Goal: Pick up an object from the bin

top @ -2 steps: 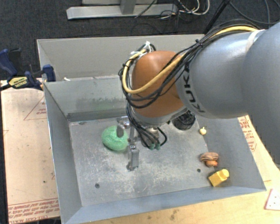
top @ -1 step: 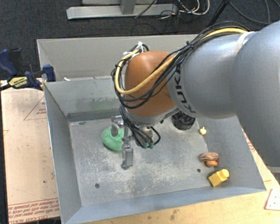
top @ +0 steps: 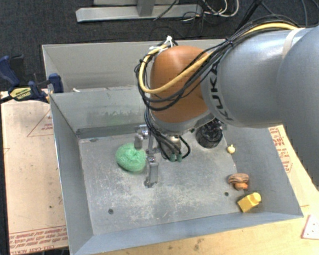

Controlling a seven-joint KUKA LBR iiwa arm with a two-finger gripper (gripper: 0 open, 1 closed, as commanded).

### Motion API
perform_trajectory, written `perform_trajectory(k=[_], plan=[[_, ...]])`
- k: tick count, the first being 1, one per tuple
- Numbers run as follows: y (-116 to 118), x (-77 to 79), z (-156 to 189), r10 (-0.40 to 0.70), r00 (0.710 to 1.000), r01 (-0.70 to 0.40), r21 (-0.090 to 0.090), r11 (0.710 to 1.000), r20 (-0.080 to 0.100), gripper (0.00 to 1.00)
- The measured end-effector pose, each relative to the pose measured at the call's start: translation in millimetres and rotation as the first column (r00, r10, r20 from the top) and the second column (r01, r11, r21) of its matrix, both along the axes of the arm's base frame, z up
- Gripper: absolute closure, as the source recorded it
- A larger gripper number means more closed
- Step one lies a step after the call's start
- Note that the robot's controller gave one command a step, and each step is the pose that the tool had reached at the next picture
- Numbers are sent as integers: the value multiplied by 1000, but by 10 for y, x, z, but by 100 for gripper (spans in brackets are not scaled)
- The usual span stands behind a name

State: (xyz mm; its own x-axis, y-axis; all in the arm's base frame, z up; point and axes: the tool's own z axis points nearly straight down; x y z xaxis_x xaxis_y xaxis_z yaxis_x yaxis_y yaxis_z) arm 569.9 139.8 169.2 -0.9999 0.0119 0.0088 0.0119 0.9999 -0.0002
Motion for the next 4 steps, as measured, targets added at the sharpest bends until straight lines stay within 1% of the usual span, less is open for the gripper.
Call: perform_trajectory(k=[1,2,3,4], plan=[[-10,260,130,7,1000,-7,4,1000,27,0],[58,491,-497,-54,998,54,4,999,18,0],[54,561,-701,108,994,-108,2,994,13,100],[53,561,-701,108,994,-108,2,994,13,100]])
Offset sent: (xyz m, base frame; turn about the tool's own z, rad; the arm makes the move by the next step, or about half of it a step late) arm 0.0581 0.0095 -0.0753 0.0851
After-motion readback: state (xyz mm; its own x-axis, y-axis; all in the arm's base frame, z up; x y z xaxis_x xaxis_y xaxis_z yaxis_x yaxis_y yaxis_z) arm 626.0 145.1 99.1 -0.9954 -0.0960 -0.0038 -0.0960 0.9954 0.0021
